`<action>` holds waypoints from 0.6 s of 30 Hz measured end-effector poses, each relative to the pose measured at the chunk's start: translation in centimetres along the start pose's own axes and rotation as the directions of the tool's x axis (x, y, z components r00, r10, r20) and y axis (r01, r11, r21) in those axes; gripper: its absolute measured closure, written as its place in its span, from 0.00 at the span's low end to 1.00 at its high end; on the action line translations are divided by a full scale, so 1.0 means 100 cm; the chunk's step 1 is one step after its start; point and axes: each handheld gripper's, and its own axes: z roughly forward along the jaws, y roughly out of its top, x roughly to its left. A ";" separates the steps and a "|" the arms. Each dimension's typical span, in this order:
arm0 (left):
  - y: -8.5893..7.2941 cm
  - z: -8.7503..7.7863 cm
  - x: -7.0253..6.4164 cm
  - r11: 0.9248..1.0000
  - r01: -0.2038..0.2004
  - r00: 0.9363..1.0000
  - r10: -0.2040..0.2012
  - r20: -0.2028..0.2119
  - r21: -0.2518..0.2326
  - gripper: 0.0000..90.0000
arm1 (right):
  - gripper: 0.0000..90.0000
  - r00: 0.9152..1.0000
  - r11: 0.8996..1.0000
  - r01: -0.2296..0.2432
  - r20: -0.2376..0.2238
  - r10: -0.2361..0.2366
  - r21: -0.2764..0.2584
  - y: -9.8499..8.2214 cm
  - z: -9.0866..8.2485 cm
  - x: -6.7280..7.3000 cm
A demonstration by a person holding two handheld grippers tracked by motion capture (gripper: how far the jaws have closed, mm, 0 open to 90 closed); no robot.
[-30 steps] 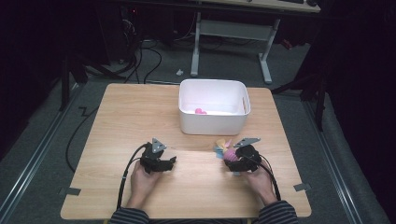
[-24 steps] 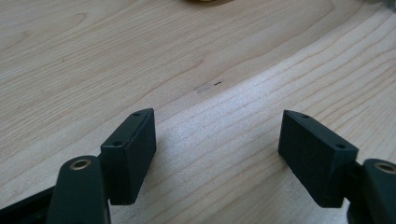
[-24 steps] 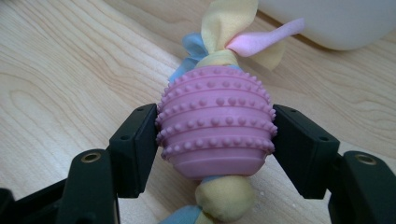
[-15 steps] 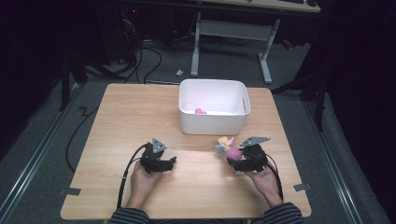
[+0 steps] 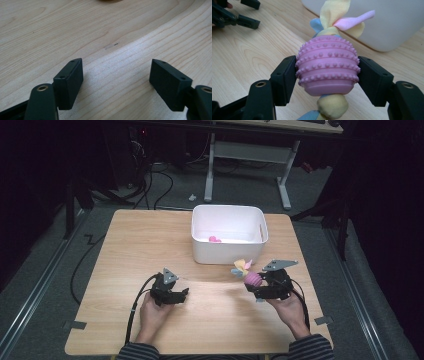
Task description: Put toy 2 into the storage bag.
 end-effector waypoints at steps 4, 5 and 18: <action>0.000 0.000 0.000 1.000 -0.001 1.000 0.001 0.000 0.001 0.31 | 0.38 1.000 1.000 0.011 -0.002 -0.011 -0.014 0.010 -0.011 -0.002; 0.000 0.000 0.000 1.000 -0.001 1.000 0.001 0.000 0.001 0.31 | 0.38 1.000 1.000 0.016 0.001 -0.016 -0.022 0.012 -0.014 -0.003; 0.000 0.000 0.000 1.000 -0.001 1.000 0.001 0.000 0.001 0.30 | 0.39 0.999 0.995 0.035 0.003 -0.035 -0.094 0.051 -0.052 -0.016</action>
